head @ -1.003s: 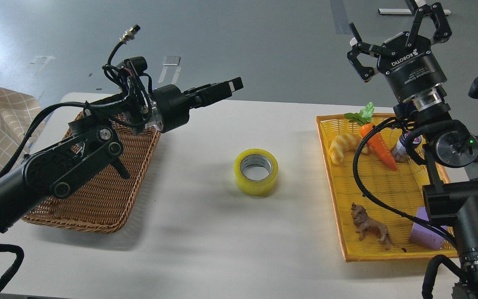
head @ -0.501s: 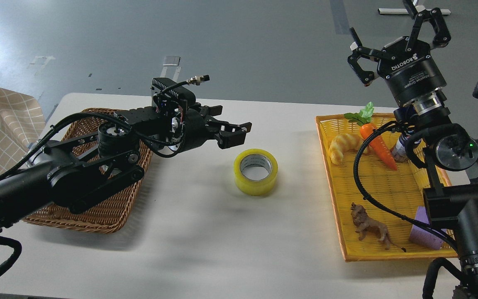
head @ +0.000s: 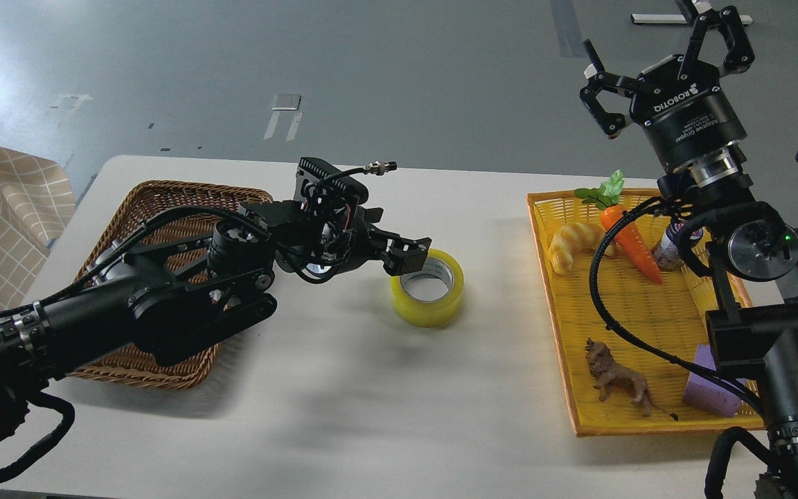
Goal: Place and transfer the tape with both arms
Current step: 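Reach the left gripper toward the tape roll on the table, then grasp the tape roll's rim with the left gripper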
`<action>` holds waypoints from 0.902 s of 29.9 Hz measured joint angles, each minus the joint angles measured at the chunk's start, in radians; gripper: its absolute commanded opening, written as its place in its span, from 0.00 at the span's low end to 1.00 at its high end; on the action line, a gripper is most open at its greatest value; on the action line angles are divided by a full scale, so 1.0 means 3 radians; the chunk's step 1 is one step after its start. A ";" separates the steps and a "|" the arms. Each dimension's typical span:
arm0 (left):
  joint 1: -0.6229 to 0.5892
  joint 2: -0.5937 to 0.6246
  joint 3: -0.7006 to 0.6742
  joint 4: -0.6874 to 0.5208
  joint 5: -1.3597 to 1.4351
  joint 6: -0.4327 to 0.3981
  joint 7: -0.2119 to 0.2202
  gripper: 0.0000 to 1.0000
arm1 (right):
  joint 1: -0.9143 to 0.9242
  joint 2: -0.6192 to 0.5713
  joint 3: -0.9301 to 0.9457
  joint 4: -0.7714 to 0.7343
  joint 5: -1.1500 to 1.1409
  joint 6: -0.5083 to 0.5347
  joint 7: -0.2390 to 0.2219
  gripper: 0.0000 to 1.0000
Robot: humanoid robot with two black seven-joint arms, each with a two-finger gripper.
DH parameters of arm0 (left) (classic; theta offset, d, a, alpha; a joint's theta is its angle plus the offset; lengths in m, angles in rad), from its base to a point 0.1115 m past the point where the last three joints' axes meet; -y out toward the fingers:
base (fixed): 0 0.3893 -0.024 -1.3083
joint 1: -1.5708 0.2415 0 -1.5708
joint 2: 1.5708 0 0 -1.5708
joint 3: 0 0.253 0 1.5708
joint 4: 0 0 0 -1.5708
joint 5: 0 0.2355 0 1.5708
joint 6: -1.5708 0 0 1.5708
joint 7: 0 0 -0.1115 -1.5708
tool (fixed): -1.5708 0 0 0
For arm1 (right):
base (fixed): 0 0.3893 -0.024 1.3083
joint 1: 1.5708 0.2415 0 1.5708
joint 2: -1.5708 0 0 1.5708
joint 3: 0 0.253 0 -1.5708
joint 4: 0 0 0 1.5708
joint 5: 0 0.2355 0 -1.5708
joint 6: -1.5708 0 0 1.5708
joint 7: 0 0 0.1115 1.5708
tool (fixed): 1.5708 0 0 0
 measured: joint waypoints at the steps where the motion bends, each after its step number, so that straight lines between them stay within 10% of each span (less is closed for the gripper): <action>1: -0.0004 -0.0022 0.0049 0.0040 0.0000 0.0000 0.0011 0.98 | -0.0009 -0.0002 0.0000 0.0006 0.0000 0.0000 0.0000 1.00; 17: 0.0003 -0.0293 0.0186 0.0484 -0.0011 0.0000 0.0098 0.97 | -0.0055 0.0002 0.0000 -0.0016 0.0000 0.0000 0.0004 1.00; 27: 0.0027 -0.0372 0.0186 0.0506 -0.0025 -0.0107 0.0090 0.73 | -0.0055 -0.0003 -0.0001 -0.0027 0.0000 0.0000 0.0005 1.00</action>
